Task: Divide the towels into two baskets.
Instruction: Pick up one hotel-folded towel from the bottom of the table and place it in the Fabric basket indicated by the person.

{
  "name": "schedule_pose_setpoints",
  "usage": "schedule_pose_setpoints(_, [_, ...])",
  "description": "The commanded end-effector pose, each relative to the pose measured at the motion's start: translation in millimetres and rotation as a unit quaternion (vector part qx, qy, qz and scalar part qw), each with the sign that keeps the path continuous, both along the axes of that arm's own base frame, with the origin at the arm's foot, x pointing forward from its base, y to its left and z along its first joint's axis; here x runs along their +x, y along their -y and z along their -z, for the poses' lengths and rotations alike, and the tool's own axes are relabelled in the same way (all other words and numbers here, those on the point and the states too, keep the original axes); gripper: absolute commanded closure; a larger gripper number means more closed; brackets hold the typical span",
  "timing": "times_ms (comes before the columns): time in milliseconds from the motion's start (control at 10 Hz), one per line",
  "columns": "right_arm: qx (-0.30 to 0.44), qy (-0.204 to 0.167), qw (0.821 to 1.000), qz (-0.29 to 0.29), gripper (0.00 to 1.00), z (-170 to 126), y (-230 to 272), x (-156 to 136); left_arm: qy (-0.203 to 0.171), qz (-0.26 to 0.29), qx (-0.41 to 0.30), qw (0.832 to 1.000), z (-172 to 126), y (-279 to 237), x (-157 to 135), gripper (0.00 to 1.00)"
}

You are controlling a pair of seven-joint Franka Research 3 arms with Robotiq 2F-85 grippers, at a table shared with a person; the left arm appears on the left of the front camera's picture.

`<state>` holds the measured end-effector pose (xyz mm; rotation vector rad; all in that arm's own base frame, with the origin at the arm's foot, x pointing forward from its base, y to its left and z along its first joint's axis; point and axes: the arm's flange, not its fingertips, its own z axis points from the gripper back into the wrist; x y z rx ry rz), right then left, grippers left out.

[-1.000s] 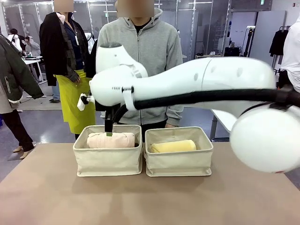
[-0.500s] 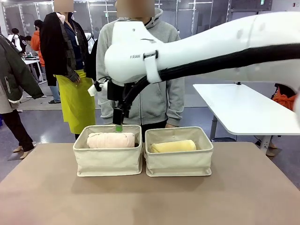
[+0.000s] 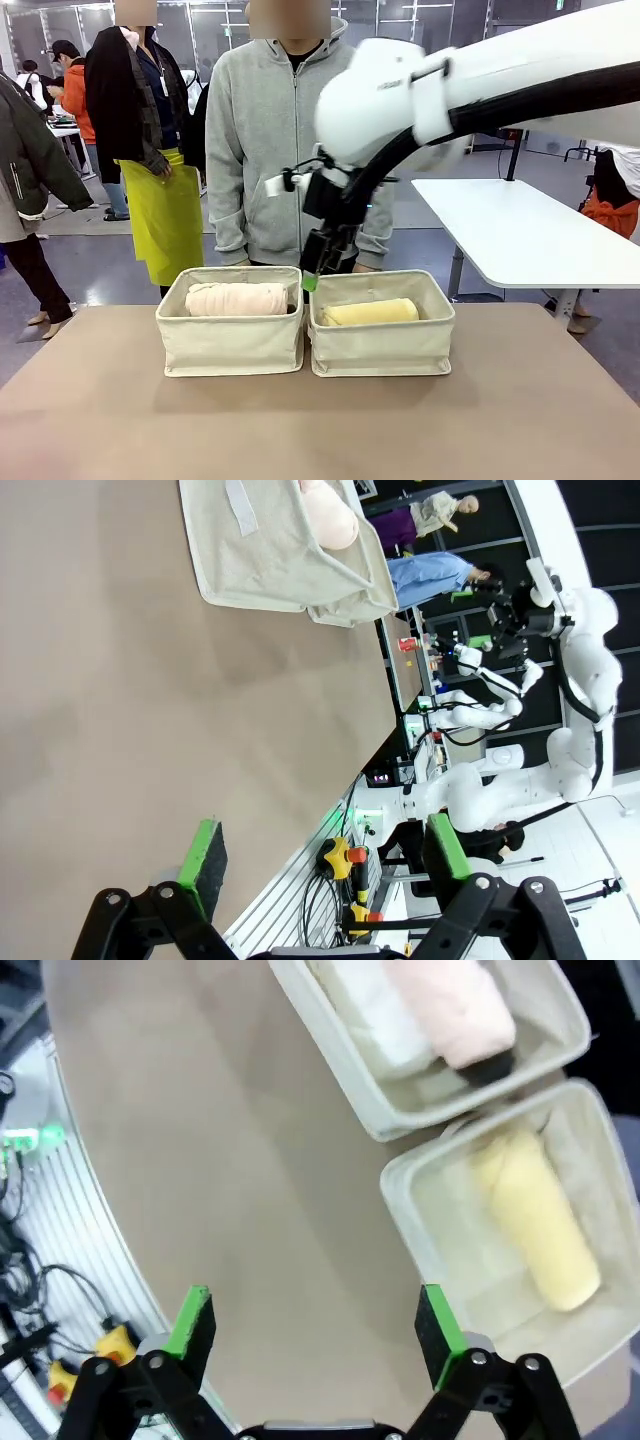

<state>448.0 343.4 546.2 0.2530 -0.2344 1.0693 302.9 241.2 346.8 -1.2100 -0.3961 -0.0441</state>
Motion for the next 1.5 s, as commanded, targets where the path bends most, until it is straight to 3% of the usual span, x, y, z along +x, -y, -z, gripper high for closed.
schedule_pose_setpoints(0, [0.068, -0.024, 0.997, 0.019, 0.00, 17.4, 50.7, -33.9, -0.003, -0.001, 0.002, 1.000, -1.9, -2.0, -2.1, 0.00])
schedule_pose_setpoints(300, [0.203, -0.089, 0.972, 0.075, 0.00, 46.8, 146.3, -69.2, -0.003, -0.001, 0.002, 1.000, -1.9, -2.0, -2.1, 0.00])
schedule_pose_setpoints(500, [0.298, -0.120, 0.940, 0.112, 0.00, 73.4, 217.6, -86.1, -0.003, -0.001, 0.002, 1.000, -1.9, -2.0, -2.1, 0.00])
schedule_pose_setpoints(1000, [0.397, -0.169, 0.879, 0.204, 0.00, 126.1, 372.7, -105.7, -0.003, -0.001, 0.002, 1.000, -1.9, -2.0, -2.1, 0.00])
schedule_pose_setpoints(1400, [0.444, -0.200, 0.814, 0.318, 0.00, 173.3, 471.4, -179.9, -0.003, -0.001, 0.002, 1.000, -1.9, -2.0, -2.1, 0.00])
